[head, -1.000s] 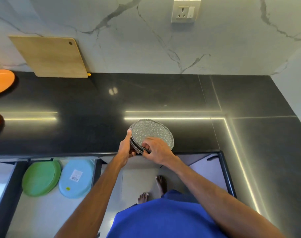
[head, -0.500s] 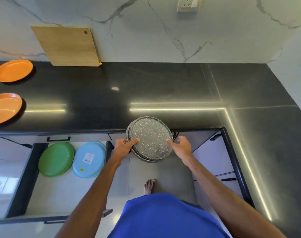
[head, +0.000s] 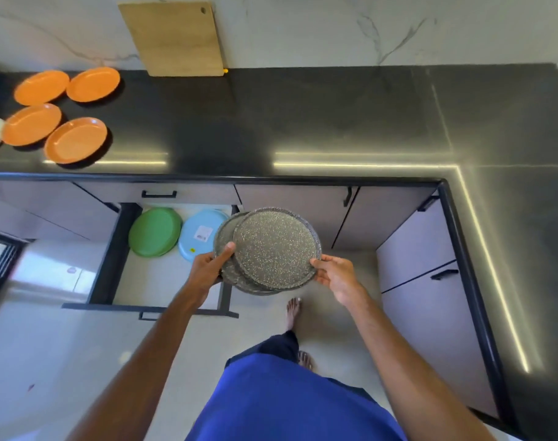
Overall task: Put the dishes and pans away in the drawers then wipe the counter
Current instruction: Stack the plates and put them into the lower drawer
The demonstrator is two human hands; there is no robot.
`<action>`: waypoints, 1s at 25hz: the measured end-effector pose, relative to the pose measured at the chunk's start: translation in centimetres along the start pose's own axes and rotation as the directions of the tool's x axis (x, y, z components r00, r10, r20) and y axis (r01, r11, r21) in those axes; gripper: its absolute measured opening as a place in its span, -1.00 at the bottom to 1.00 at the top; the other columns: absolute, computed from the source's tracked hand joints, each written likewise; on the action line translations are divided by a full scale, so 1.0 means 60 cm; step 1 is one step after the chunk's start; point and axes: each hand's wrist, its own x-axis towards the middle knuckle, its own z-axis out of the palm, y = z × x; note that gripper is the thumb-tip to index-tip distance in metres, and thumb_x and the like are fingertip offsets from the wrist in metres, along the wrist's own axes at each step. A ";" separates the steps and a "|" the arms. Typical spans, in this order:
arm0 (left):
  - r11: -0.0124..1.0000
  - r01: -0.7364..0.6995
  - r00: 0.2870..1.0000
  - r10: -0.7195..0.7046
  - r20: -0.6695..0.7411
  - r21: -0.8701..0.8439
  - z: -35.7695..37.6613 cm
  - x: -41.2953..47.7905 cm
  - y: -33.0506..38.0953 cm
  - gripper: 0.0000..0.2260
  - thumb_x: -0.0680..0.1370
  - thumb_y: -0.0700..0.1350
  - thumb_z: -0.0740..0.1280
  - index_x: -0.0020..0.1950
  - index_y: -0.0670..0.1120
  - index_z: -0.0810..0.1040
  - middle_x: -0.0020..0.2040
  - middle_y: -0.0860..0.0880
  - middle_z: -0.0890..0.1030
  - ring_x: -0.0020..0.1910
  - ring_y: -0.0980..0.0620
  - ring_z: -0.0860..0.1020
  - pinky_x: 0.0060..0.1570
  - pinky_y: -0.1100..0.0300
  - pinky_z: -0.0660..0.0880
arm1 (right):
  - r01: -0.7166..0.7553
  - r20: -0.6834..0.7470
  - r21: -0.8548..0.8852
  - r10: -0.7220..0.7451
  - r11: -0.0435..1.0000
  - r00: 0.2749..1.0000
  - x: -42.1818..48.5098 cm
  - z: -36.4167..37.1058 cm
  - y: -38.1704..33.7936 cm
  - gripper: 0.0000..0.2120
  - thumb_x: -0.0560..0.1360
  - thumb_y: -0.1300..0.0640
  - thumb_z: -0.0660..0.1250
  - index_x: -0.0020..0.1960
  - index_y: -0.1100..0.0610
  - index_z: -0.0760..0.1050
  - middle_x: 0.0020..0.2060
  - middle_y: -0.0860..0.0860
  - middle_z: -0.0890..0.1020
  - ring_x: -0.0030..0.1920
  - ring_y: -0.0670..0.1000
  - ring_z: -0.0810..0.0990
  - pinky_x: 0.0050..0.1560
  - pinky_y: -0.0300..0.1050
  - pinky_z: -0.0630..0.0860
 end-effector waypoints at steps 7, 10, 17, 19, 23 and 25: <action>0.999 0.026 0.984 -0.019 -0.174 0.040 -0.151 -0.055 -0.079 -0.67 0.51 0.02 0.52 -0.19 -0.16 0.46 -0.36 -0.12 0.38 -0.43 0.02 0.30 -0.40 0.16 0.28 | -0.073 0.051 -0.053 0.075 0.996 0.996 -0.070 0.053 0.074 -0.87 0.52 0.41 0.42 0.05 0.30 0.58 -0.18 0.15 0.73 -0.27 0.07 0.72 -0.25 -0.10 0.69; 0.999 0.034 0.982 -0.029 -0.188 0.024 -0.222 -0.049 -0.094 -0.69 0.52 0.01 0.51 -0.22 -0.14 0.47 -0.40 -0.08 0.42 -0.43 0.01 0.33 -0.40 0.14 0.31 | -0.053 0.045 -0.066 0.056 0.996 0.997 -0.081 0.099 0.097 -0.90 0.51 0.42 0.42 -0.01 0.29 0.57 -0.19 0.15 0.73 -0.26 0.08 0.72 -0.25 -0.11 0.68; 0.999 -0.012 0.979 0.006 -0.203 -0.030 -0.438 -0.020 -0.081 -0.67 0.56 -0.05 0.47 -0.29 -0.11 0.42 -0.47 -0.02 0.45 -0.46 0.04 0.37 -0.41 0.17 0.36 | -0.025 0.024 -0.018 0.025 1.000 0.999 -0.086 0.305 0.160 -0.84 0.50 0.45 0.40 0.06 0.31 0.56 -0.13 0.18 0.72 -0.20 0.11 0.70 -0.19 -0.06 0.70; 1.000 -0.008 0.981 0.003 -0.195 -0.023 -0.512 -0.011 -0.072 -0.68 0.55 -0.03 0.48 -0.27 -0.10 0.43 -0.40 -0.05 0.45 -0.45 0.04 0.38 -0.46 0.23 0.40 | -0.011 0.002 -0.004 0.011 1.000 1.000 -0.096 0.384 0.184 -0.83 0.50 0.45 0.40 0.07 0.32 0.55 -0.12 0.18 0.72 -0.19 0.11 0.71 -0.20 -0.07 0.70; 1.000 0.000 0.981 -0.005 -0.195 -0.026 -0.631 -0.004 -0.060 -0.71 0.58 -0.04 0.45 -0.26 -0.11 0.46 -0.42 -0.06 0.46 -0.47 0.04 0.37 -0.55 0.31 0.37 | -0.001 -0.013 0.013 0.001 1.000 1.000 -0.117 0.506 0.237 -0.78 0.48 0.44 0.43 0.11 0.33 0.57 -0.07 0.20 0.74 -0.16 0.13 0.74 -0.15 -0.02 0.69; 1.000 0.002 0.981 -0.008 -0.195 -0.031 -0.675 0.001 -0.059 -0.71 0.58 -0.05 0.45 -0.26 -0.11 0.46 -0.47 -0.04 0.47 -0.47 0.03 0.36 -0.52 0.27 0.35 | -0.004 -0.025 0.017 0.004 1.000 1.000 -0.125 0.550 0.250 -0.78 0.48 0.44 0.43 0.11 0.34 0.57 -0.04 0.21 0.74 -0.13 0.14 0.75 -0.16 -0.03 0.69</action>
